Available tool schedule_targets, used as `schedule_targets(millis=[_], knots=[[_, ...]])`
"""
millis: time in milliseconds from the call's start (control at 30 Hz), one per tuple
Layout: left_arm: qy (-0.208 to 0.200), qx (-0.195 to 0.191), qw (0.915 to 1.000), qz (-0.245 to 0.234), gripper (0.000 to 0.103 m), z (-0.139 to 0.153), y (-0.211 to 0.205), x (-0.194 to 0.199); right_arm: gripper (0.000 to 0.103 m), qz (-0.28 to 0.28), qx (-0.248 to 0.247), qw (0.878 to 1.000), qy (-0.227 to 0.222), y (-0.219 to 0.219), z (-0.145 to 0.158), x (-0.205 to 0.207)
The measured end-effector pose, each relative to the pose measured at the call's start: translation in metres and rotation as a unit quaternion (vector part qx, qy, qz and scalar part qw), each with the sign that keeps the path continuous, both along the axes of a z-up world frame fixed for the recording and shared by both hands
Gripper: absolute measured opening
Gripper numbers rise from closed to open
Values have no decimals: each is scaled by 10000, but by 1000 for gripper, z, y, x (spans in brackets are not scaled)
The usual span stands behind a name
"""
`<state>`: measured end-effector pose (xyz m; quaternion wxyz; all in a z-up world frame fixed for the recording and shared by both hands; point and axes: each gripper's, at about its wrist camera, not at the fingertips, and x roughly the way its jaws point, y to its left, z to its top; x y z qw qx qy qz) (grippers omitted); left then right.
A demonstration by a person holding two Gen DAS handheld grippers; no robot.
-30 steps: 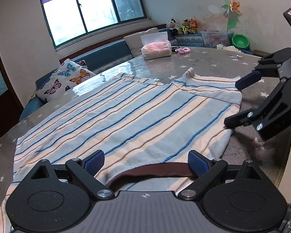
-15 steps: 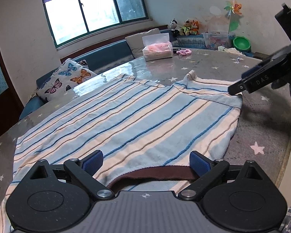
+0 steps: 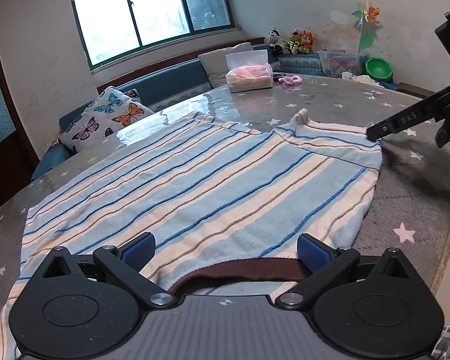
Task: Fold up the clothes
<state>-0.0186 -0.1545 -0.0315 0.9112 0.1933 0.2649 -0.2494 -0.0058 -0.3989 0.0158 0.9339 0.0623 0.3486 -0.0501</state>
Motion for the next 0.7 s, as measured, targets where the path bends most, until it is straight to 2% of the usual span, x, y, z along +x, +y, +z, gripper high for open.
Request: schedule_targets(millis=[33,167,367,533,700], knots=[[-2,-7,10000,11,102,0,1,0,6,-39,44,10000,-12,-2,0,-1],[0,-37,10000,74,103,0,4,1,4,-148,224,9995,-172,-10,9,-5],[-9,-112,9998,190,103,2,11,2,3,37,341,9984,-447,-3,28,-8],[-26,-161,9993,326,103,4,20,1,3,645,378,9945,-728,25,49,-13],[-28,-237,9982,544,103,5,33,0,3,1374,401,9864,-807,61,61,-9]])
